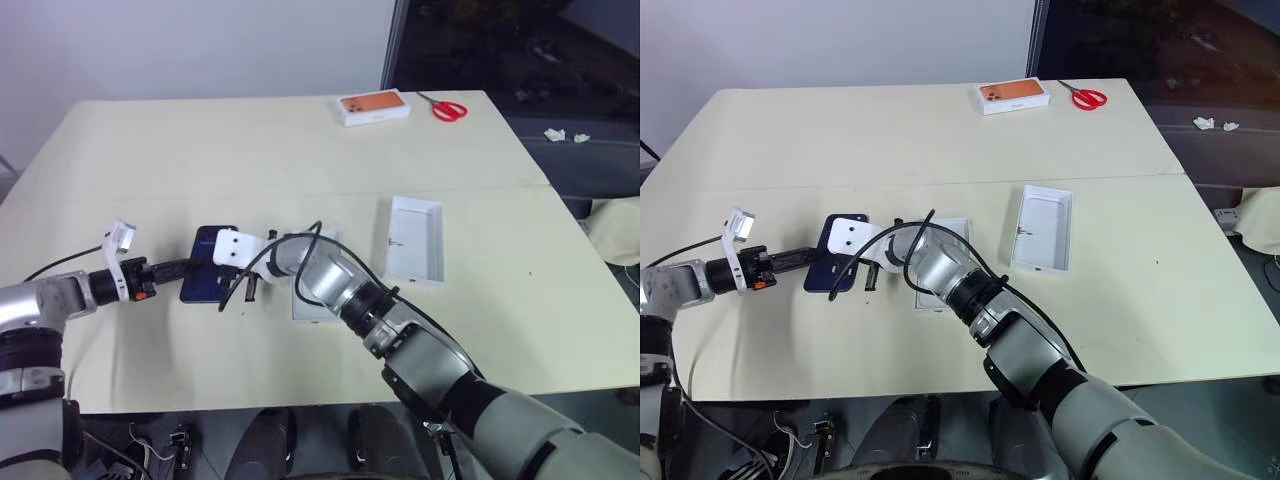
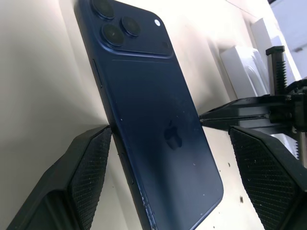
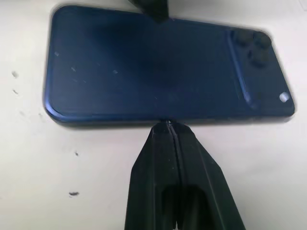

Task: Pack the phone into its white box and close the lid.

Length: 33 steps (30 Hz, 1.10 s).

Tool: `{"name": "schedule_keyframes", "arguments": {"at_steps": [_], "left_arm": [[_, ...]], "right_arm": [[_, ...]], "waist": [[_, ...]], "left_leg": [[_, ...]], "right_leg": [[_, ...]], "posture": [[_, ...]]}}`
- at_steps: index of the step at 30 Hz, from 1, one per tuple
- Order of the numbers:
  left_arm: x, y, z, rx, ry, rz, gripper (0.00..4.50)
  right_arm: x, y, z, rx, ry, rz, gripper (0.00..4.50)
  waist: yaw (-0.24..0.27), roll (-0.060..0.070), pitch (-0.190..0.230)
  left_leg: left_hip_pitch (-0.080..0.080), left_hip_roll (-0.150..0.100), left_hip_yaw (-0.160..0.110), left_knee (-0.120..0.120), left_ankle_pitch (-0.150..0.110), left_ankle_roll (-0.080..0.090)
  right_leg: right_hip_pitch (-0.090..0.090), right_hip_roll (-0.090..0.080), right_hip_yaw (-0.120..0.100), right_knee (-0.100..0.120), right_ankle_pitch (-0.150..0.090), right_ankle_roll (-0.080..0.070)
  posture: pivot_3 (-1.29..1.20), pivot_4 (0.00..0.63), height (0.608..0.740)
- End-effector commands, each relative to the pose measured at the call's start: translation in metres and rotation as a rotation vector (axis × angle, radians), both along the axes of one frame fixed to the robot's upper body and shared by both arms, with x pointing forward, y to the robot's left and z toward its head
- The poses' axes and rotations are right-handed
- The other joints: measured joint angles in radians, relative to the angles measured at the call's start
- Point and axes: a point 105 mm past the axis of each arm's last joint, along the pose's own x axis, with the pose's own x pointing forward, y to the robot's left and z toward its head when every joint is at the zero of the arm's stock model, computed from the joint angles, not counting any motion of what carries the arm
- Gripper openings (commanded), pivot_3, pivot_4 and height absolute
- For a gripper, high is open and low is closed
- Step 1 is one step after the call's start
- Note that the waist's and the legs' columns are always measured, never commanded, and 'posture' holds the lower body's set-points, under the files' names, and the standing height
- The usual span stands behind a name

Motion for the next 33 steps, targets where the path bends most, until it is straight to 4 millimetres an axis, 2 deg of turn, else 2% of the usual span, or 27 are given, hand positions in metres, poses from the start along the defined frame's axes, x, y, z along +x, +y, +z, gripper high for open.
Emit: {"name": "schedule_keyframes", "arguments": {"at_steps": [1,5,12,22,26,30,33], "left_arm": [[-0.014,-0.019,-0.038,-0.011,0.155,-0.041,4.11],[-0.014,-0.019,-0.036,0.002,0.143,-0.036,4.11],[-0.01,-0.005,-0.034,0.028,0.128,0.01,4.11],[-0.008,-0.008,-0.034,0.007,0.125,0.013,4.11],[-0.006,-0.02,-0.035,-0.026,0.131,-0.003,4.11],[-0.004,-0.044,-0.031,-0.109,0.13,-0.045,4.11],[-0.005,-0.049,-0.03,-0.125,0.133,-0.048,4.11]], "right_arm": [[-0.001,0.008,0.002,-0.019,-0.036,0.008,0.03],[0.008,0.0,0.005,-0.052,-0.073,-0.017,0.03],[0.016,-0.011,0.008,-0.067,-0.093,-0.026,0.03],[0.01,-0.009,-0.002,-0.085,-0.067,-0.005,0.03],[0.005,-0.001,-0.006,-0.082,-0.064,0.008,0.03],[0.002,0.005,-0.005,-0.07,-0.066,0.011,0.03],[0.003,0.004,-0.005,-0.068,-0.067,0.008,0.03]], "waist": [[0.001,0.003,-0.003],[0.002,0.006,-0.005],[0.007,0.006,-0.005],[0.007,0.006,-0.005],[0.008,0.007,-0.006],[0.01,0.01,-0.009],[0.012,0.01,-0.01]], "left_leg": [[0.0,0.0,0.0,0.0,0.0,0.0],[0.002,0.0,0.0,0.0,0.0,0.0],[0.002,0.0,0.0,0.0,0.0,0.0],[0.003,0.0,0.0,0.0,0.0,0.0],[0.003,0.0,0.0,0.0,0.0,0.0],[0.004,0.0,0.0,0.0,0.0,0.001],[0.005,0.0,0.0,0.0,0.0,0.001]], "right_leg": [[0.0,0.0,0.0,0.0,0.0,0.0],[0.002,0.0,0.0,0.0,0.0,0.0],[0.002,0.0,0.0,0.0,0.0,0.0],[0.002,0.0,0.0,0.0,0.0,0.0],[0.002,0.0,0.0,0.0,0.0,0.0],[0.004,0.0,0.0,0.0,0.0,0.0],[0.005,0.0,0.0,0.0,0.0,0.0]], "posture": [[0.0,0.15,0.74],[0.0,0.15,0.74],[0.0,0.15,0.74],[0.0,0.15,0.74],[0.0,0.15,0.74],[0.0,0.15,0.74],[0.0,0.15,0.74]]}}
